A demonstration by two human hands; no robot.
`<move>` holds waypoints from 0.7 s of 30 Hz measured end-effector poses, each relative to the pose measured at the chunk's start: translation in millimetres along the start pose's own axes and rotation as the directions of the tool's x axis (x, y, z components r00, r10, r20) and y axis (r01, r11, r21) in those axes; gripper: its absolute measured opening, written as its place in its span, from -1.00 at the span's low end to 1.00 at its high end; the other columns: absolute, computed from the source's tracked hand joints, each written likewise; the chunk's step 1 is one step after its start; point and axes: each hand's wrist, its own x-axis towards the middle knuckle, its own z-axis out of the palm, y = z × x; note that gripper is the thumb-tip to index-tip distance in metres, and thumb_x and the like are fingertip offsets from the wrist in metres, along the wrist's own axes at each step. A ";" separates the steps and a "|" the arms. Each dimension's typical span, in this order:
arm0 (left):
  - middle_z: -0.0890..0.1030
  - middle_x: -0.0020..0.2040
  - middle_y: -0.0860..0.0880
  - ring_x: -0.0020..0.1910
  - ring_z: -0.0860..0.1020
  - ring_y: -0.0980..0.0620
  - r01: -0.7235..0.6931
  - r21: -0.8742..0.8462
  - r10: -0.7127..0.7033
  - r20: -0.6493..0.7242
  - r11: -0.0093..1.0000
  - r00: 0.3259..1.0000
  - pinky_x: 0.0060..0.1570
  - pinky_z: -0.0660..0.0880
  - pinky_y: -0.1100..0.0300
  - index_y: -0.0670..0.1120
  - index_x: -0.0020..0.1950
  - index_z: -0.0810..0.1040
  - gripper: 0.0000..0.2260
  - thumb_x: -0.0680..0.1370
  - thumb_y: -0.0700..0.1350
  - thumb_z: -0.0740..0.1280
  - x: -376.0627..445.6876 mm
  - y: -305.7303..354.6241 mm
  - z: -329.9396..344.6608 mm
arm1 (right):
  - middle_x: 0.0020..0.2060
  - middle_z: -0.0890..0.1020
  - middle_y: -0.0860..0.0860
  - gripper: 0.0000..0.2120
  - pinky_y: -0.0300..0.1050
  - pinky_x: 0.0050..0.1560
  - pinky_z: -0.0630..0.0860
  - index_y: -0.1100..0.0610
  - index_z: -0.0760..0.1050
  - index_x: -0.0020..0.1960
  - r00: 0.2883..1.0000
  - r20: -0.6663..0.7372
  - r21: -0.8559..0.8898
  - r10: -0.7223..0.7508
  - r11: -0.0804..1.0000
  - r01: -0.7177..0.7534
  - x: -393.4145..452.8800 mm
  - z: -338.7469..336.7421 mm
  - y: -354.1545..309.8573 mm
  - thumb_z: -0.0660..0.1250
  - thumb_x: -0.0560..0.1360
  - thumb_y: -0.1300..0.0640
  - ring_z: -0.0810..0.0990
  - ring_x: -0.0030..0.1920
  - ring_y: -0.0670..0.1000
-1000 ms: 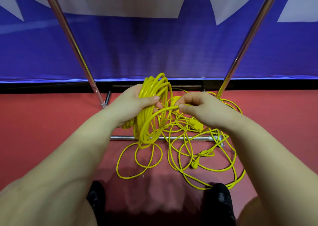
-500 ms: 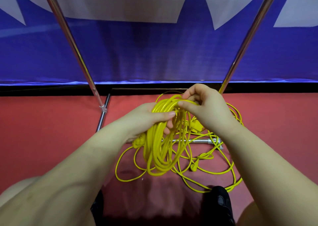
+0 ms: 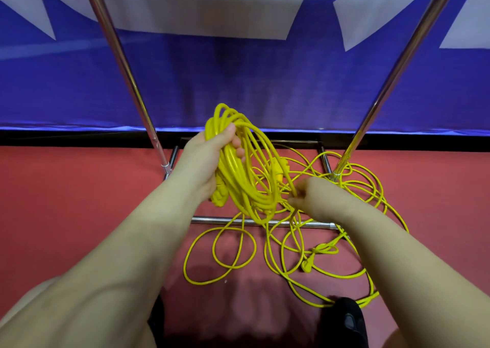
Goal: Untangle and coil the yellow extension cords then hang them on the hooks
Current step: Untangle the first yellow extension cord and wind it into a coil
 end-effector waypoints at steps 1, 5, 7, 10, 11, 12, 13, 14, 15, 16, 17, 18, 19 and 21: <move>0.49 -0.50 0.02 -0.53 0.49 0.11 -0.030 -0.004 0.030 -0.028 1.000 0.999 -0.40 0.50 0.24 -0.15 -0.22 0.45 -0.82 0.58 -0.18 0.23 2.6 1.5 -2.2 | -0.29 0.57 0.05 -0.81 -0.12 -0.17 0.42 0.10 0.42 -0.21 0.999 -0.044 0.062 -0.004 0.998 0.007 0.8 -2.8 -0.8 0.29 0.53 0.04 0.56 -0.15 0.11; 0.56 -0.44 0.05 -0.45 0.56 0.12 -0.119 0.178 0.125 -0.025 0.977 0.992 -0.33 0.54 0.21 -0.11 -0.15 0.48 -0.90 0.57 -0.18 0.26 8.5 1.0 -10.9 | -0.32 0.68 0.10 -0.86 -0.15 -0.31 0.59 0.12 0.35 -0.15 0.998 -0.028 0.787 -0.053 0.615 0.055 -7.4 -16.2 -17.1 0.27 0.55 0.14 0.66 -0.40 0.02; 0.59 -0.44 0.05 -0.44 0.58 0.14 -0.130 0.312 0.128 0.028 0.941 0.991 -0.37 0.55 0.24 -0.09 -0.13 0.48 -0.92 0.56 -0.20 0.27 6.6 -1.9 -12.2 | -0.37 0.68 0.03 -0.88 -0.26 -0.42 0.57 0.13 0.39 -0.13 0.998 0.006 0.922 -0.061 0.386 0.018 -12.1 -23.7 -23.5 0.23 0.57 0.15 0.65 -0.44 -0.06; 0.62 -0.39 0.03 -0.40 0.61 0.13 -0.120 0.444 0.051 0.164 0.888 0.985 -0.35 0.57 0.23 -0.09 -0.11 0.47 -0.94 0.55 -0.22 0.28 0.0 -6.4 -10.8 | -0.40 0.68 -0.02 -0.86 -0.26 -0.39 0.59 0.16 0.44 -0.11 0.998 0.067 0.996 0.004 0.064 -0.067 -11.0 -31.7 -25.1 0.18 0.59 0.16 0.67 -0.39 -0.08; 0.62 -0.36 0.01 -0.38 0.61 0.12 -0.119 0.461 0.020 0.214 0.879 0.977 -0.33 0.58 0.23 -0.10 -0.11 0.48 -0.94 0.55 -0.22 0.28 -2.3 -8.4 -9.8 | -0.41 0.68 -0.03 -0.84 -0.26 -0.38 0.60 0.17 0.45 -0.11 0.996 0.089 0.996 0.023 -0.034 -0.088 -10.1 -33.9 -24.7 0.17 0.59 0.16 0.67 -0.39 -0.09; 0.63 -0.33 -0.01 -0.37 0.61 0.11 -0.112 0.464 -0.009 0.252 0.879 0.968 -0.31 0.58 0.23 -0.10 -0.10 0.48 -0.95 0.55 -0.23 0.28 -4.5 -9.9 -8.5 | -0.42 0.68 -0.04 -0.83 -0.26 -0.37 0.60 0.19 0.46 -0.11 0.994 0.099 0.991 0.041 -0.094 -0.095 -9.1 -34.8 -24.3 0.16 0.60 0.16 0.67 -0.39 -0.10; 0.63 -0.30 -0.02 -0.35 0.62 0.10 -0.100 0.454 -0.032 0.275 0.885 0.961 -0.29 0.59 0.23 -0.10 -0.08 0.49 -0.95 0.55 -0.24 0.28 -6.2 -11.3 -7.2 | -0.42 0.68 -0.04 -0.82 -0.26 -0.38 0.60 0.20 0.46 -0.11 0.993 0.101 0.987 0.055 -0.129 -0.093 -9.1 -35.5 -24.6 0.15 0.60 0.16 0.66 -0.40 -0.10; 0.64 -0.29 -0.02 -0.33 0.63 0.10 -0.085 0.440 -0.051 0.289 0.894 0.956 -0.28 0.59 0.23 -0.10 -0.07 0.50 -0.94 0.55 -0.24 0.28 -8.1 -11.9 -5.7 | -0.43 0.67 -0.04 -0.82 -0.26 -0.39 0.60 0.21 0.46 -0.09 0.993 0.097 0.984 0.066 -0.157 -0.085 -8.4 -35.6 -24.3 0.15 0.60 0.17 0.66 -0.41 -0.10; 0.66 -0.29 -0.01 -0.32 0.64 0.11 -0.074 0.430 -0.064 0.299 0.900 0.952 -0.28 0.59 0.24 -0.09 -0.07 0.51 -0.93 0.54 -0.25 0.28 -9.5 -12.2 -4.7 | -0.43 0.67 -0.03 -0.83 -0.25 -0.40 0.60 0.21 0.46 -0.09 0.993 0.092 0.978 0.071 -0.192 -0.077 -8.3 -35.9 -24.2 0.14 0.60 0.17 0.66 -0.42 -0.10; 0.66 -0.29 0.00 -0.32 0.64 0.12 -0.070 0.430 -0.073 0.307 0.900 0.949 -0.30 0.59 0.25 -0.09 -0.06 0.51 -0.93 0.54 -0.25 0.28 -10.4 -12.4 -4.1 | -0.43 0.67 -0.01 -0.82 -0.23 -0.40 0.60 0.21 0.46 -0.10 0.993 0.091 0.969 0.071 -0.237 -0.072 -8.4 -36.3 -24.2 0.14 0.60 0.18 0.66 -0.42 -0.09; 0.67 -0.29 0.00 -0.33 0.64 0.13 -0.070 0.437 -0.083 0.320 0.897 0.944 -0.32 0.58 0.26 -0.11 -0.04 0.52 -0.93 0.54 -0.26 0.28 -10.7 -12.4 -4.3 | -0.43 0.67 0.01 -0.82 -0.22 -0.39 0.61 0.21 0.46 -0.11 0.994 0.092 0.955 0.065 -0.290 -0.069 -8.6 -36.9 -24.1 0.14 0.60 0.19 0.66 -0.42 -0.08; 0.67 -0.27 -0.01 -0.31 0.64 0.12 -0.066 0.448 -0.097 0.333 0.892 0.938 -0.34 0.56 0.26 -0.14 0.00 0.52 -0.92 0.53 -0.26 0.29 -11.4 -12.5 -3.9 | -0.43 0.67 0.03 -0.82 -0.21 -0.39 0.61 0.22 0.46 -0.11 0.994 0.092 0.937 0.056 -0.342 -0.067 -8.6 -37.5 -23.7 0.14 0.60 0.19 0.67 -0.41 -0.07; 0.68 -0.23 -0.04 -0.28 0.65 0.10 -0.059 0.459 -0.115 0.342 0.886 0.933 -0.34 0.56 0.26 -0.17 0.05 0.51 -0.88 0.52 -0.27 0.30 -11.3 -13.6 -4.0 | -0.43 0.67 0.05 -0.82 -0.20 -0.39 0.61 0.24 0.46 -0.09 0.995 0.085 0.922 0.054 -0.383 -0.057 -8.8 -38.6 -23.5 0.15 0.60 0.19 0.67 -0.40 -0.06; 0.67 -0.22 -0.08 -0.26 0.65 0.07 -0.055 0.483 -0.132 0.345 0.874 0.929 -0.33 0.57 0.24 -0.19 0.06 0.49 -0.86 0.51 -0.29 0.32 -12.5 -16.3 -3.0 | -0.43 0.67 0.06 -0.81 -0.19 -0.36 0.62 0.26 0.45 -0.09 0.997 0.045 0.908 0.061 -0.419 -0.015 -9.5 -40.8 -21.9 0.17 0.59 0.15 0.68 -0.37 -0.05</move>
